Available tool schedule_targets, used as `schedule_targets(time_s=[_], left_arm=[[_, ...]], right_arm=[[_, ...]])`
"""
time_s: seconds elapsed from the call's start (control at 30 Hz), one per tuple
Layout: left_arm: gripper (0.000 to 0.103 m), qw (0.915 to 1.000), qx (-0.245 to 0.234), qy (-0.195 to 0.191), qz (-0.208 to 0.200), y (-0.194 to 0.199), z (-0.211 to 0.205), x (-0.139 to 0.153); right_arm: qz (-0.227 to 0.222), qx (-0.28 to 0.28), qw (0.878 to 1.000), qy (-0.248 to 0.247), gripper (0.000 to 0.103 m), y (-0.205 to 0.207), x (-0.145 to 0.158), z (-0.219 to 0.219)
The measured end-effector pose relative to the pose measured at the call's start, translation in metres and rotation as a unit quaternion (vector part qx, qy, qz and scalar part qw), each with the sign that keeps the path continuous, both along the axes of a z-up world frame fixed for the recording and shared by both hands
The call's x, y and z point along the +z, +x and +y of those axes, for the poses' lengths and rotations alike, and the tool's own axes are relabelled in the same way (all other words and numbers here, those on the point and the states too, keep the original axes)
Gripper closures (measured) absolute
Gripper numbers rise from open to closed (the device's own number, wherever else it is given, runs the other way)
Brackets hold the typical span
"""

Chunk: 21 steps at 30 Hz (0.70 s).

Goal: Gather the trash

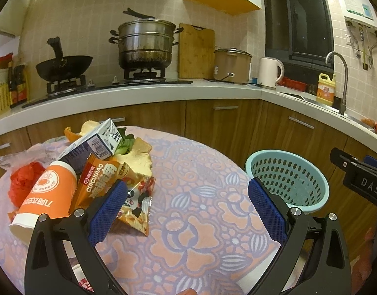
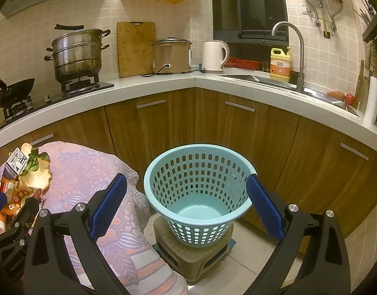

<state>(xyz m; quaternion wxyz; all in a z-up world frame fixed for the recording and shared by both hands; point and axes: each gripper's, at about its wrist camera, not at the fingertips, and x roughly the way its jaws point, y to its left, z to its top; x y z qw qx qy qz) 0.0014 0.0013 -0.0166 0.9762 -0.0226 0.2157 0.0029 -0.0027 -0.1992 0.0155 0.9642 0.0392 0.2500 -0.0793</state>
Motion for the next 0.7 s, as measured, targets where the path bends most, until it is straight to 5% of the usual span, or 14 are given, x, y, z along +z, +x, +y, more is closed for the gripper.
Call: schedule_targets(time_s=[0.7], left_arm=[[0.008,0.9998,0.009,-0.017,0.001,0.005,0.006,0.001]], right_arm=[[-0.02,-0.026,0.999,-0.032,0.01,-0.01,-0.01,-0.009]])
